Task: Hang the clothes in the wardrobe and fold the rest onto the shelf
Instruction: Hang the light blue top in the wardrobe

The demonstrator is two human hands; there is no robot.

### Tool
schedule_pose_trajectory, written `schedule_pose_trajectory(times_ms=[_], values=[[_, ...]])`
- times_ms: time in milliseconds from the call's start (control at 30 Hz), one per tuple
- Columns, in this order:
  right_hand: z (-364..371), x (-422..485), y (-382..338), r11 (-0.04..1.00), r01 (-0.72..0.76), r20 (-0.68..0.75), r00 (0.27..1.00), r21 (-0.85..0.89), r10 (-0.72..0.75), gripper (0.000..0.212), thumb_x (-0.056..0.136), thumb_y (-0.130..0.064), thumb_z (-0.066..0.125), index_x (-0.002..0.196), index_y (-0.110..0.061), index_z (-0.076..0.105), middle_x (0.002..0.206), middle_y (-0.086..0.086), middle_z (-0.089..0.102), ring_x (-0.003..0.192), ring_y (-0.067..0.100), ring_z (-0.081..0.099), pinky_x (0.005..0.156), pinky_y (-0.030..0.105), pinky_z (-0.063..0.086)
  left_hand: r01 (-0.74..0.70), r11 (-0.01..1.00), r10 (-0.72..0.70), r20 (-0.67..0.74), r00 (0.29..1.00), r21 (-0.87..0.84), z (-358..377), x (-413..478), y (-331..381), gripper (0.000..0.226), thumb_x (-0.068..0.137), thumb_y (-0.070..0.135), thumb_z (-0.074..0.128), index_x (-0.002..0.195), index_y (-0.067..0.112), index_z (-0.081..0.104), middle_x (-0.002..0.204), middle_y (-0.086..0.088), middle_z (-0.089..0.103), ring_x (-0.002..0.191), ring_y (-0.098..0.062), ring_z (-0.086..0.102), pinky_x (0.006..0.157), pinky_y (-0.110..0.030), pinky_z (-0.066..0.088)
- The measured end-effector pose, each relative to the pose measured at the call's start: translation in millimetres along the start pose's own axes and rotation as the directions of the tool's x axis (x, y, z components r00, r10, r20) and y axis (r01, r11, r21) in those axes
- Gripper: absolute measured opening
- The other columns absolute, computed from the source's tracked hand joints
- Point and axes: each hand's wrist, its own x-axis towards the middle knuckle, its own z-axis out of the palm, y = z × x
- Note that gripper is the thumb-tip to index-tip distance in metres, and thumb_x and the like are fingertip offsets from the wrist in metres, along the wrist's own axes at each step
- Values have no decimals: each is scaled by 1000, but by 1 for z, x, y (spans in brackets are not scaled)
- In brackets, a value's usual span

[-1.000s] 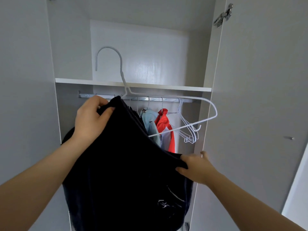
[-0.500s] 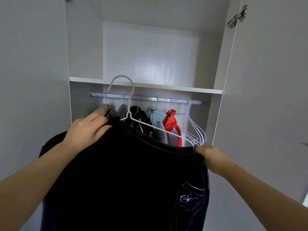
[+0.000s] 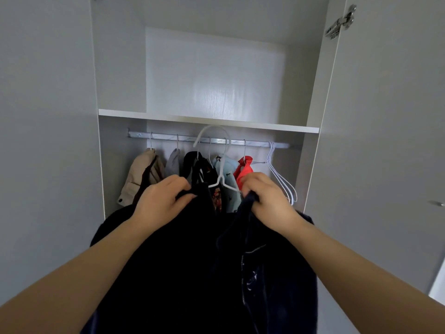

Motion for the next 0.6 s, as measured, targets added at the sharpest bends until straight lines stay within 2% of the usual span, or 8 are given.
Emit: schedule_pose_trajectory(times_ms=[67, 133, 200, 233, 300, 467, 567, 600], values=[[-7, -1, 5, 983, -183, -70, 981, 1, 183, 33, 70, 0, 68, 100, -5, 55, 111, 10, 52, 106, 29, 48, 87, 22, 33, 135, 989, -136, -15, 991, -60, 1, 1, -1, 14, 79, 17, 71, 80, 6, 63, 75, 0, 59, 67, -21, 60, 53, -26, 43], [-18, -4, 13, 901, -422, 27, 904, -99, 426, 54, 73, -33, 74, 118, -21, 48, 117, -1, 48, 111, 19, 46, 94, 33, 38, 165, 983, -167, -14, 986, -79, -1, 1, -1, 12, 77, 13, 74, 80, 8, 63, 74, 7, 54, 66, -14, 55, 55, -17, 38], [-19, -4, 12, 851, -489, 183, 834, -189, 520, 30, 76, -45, 66, 99, -32, 52, 102, -4, 57, 101, 21, 55, 87, 36, 46, 144, 986, -143, 15, 990, -90, -2, 6, 3, 12, 76, 12, 74, 79, 9, 63, 74, 11, 52, 67, -11, 52, 57, -17, 38], [-17, -4, 10, 855, -465, 222, 830, -232, 512, 19, 76, -45, 63, 82, -32, 51, 91, -5, 60, 94, 22, 58, 81, 34, 47, 134, 986, -131, 37, 991, -97, -1, 8, 6, 11, 77, 12, 74, 79, 9, 63, 75, 10, 52, 69, -12, 53, 57, -20, 40], [-13, -5, 5, 863, -445, 211, 844, -238, 494, 22, 75, -40, 60, 65, -26, 47, 75, -6, 56, 83, 23, 58, 71, 32, 47, 127, 985, -119, 78, 990, -115, 3, 11, 10, 11, 78, 13, 72, 81, 9, 62, 76, 10, 52, 71, -14, 54, 62, -28, 45], [-19, -17, 9, 844, -518, 76, 844, -141, 531, 24, 73, -33, 62, 56, -27, 47, 64, -9, 53, 76, 24, 57, 66, 31, 44, 73, 991, -41, 271, 962, -111, 2, 18, -4, 16, 85, 27, 65, 97, 18, 61, 84, 19, 52, 81, -9, 56, 69, -23, 44], [-29, -24, 22, 801, -596, -7, 802, -56, 597, 20, 72, -30, 66, 57, -25, 53, 61, -8, 55, 72, 22, 58, 67, 33, 46, 127, 992, -126, 319, 939, 17, -9, 19, -29, 22, 87, 32, 62, 106, 20, 63, 89, 11, 61, 80, -6, 55, 60, -9, 32], [-31, -26, 26, 792, -610, -30, 793, -21, 609, 17, 72, -28, 67, 60, -24, 55, 62, -6, 57, 72, 21, 58, 69, 34, 48, 165, 985, -168, 349, 922, 38, -12, 20, -36, 22, 88, 31, 62, 108, 22, 63, 89, 11, 60, 80, -5, 53, 59, -9, 31]])
